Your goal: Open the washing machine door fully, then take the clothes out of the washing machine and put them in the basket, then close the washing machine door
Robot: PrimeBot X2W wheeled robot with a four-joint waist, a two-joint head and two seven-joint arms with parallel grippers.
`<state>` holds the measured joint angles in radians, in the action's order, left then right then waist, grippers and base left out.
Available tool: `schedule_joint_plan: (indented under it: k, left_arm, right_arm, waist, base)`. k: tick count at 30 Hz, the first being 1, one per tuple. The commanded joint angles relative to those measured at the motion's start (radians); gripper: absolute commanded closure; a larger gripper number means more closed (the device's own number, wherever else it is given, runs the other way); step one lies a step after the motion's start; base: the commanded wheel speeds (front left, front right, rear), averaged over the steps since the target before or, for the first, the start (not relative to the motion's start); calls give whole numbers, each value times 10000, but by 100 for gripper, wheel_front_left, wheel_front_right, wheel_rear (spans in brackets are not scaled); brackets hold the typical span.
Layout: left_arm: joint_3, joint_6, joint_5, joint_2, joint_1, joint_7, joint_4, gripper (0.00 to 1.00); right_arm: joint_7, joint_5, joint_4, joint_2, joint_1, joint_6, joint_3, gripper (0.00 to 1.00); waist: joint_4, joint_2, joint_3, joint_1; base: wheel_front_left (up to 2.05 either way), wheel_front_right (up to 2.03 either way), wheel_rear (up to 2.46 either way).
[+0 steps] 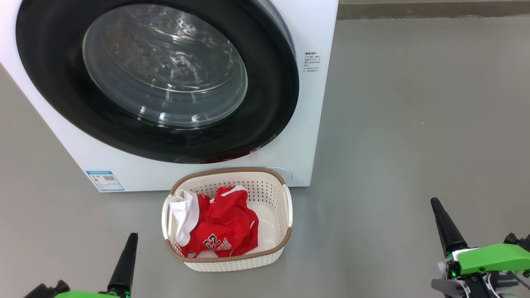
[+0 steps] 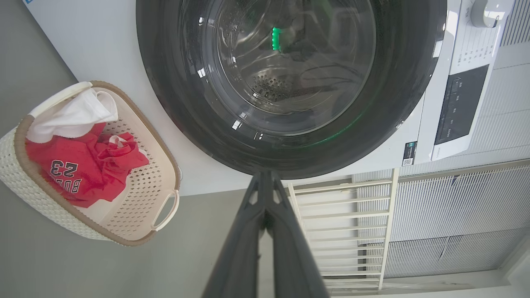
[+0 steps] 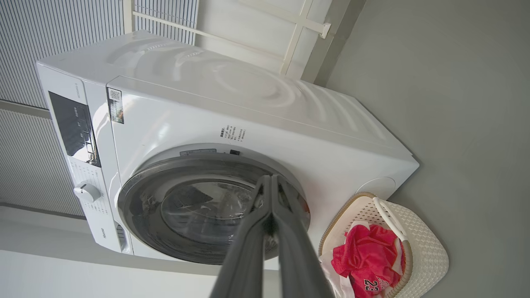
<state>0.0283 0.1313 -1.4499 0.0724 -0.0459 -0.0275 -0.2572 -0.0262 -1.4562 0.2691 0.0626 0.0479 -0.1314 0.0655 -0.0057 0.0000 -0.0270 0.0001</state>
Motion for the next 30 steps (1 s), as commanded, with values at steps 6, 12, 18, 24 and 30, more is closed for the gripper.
schedule_joint_plan:
  k: [6, 12, 18, 24, 30]
  left_arm:
    - [404, -5, -847, 63, -502, -283, 180, 100]
    - [469, -6, -1456, 41, -556, -461, 154, 100]
    - [522, -6, -1864, 19, -593, -590, 136, 100]
    - [546, -6, -1844, 2, -595, -609, 134, 100]
    - [568, -6, -1826, -13, -597, -627, 133, 100]
  right_arm:
    - [-257, -858, -264, 159, 477, 7, -17, 100]
    - [-440, -1442, -266, 154, 530, 7, 55, 100]
    - [-572, -1833, -267, 144, 567, 7, 112, 100]
    - [-593, -1811, -265, 125, 569, 7, 139, 100]
    - [-613, -1790, -263, 108, 571, 7, 163, 100]
  waist:
    - [25, 0, 100, -1]
    - [44, 0, 182, -1]
    - [57, 0, 238, -1]
    - [57, 0, 238, -1]
    - [57, 0, 238, -1]
  base:
    - [0, 0, 0]
    - [0, 0, 0]
    - [0, 0, 0]
    - [0, 0, 0]
    - [0, 0, 0]
